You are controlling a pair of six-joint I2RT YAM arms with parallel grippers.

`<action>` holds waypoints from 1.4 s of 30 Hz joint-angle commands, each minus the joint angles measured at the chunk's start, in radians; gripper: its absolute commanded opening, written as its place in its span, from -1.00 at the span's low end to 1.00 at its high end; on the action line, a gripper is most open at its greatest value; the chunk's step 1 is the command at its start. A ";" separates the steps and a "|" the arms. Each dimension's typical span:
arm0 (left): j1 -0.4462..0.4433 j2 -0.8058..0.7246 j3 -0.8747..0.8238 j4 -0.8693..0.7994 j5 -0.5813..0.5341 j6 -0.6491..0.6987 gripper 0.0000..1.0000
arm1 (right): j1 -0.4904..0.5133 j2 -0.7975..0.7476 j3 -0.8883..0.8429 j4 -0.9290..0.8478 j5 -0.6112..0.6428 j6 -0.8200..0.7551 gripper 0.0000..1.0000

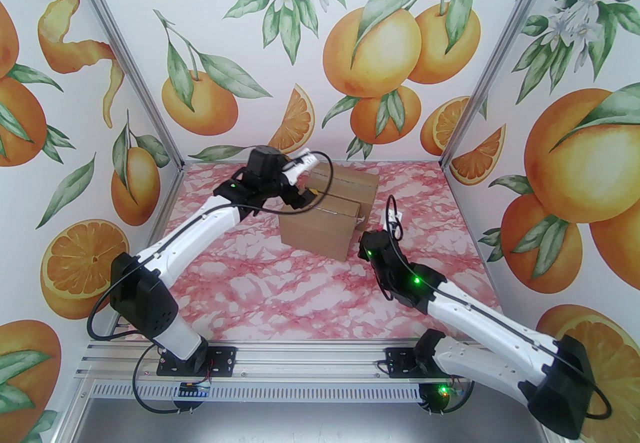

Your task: Unpack the express box

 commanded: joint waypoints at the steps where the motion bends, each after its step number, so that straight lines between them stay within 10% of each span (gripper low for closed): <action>1: 0.070 0.039 -0.021 -0.028 0.127 -0.193 0.97 | -0.019 0.097 0.065 0.013 0.050 -0.130 -1.00; 17: 0.115 -0.067 -0.343 0.151 0.350 -0.343 0.93 | -0.100 0.428 0.247 0.230 -0.214 -0.288 -1.00; 29: 0.109 -0.685 -0.754 0.038 0.083 -0.490 0.95 | -0.048 0.687 0.509 0.218 -0.331 -0.356 -1.00; 42: 0.159 -0.441 -0.349 -0.212 0.067 -0.247 0.96 | -0.026 0.367 0.308 0.079 -0.203 -0.336 -1.00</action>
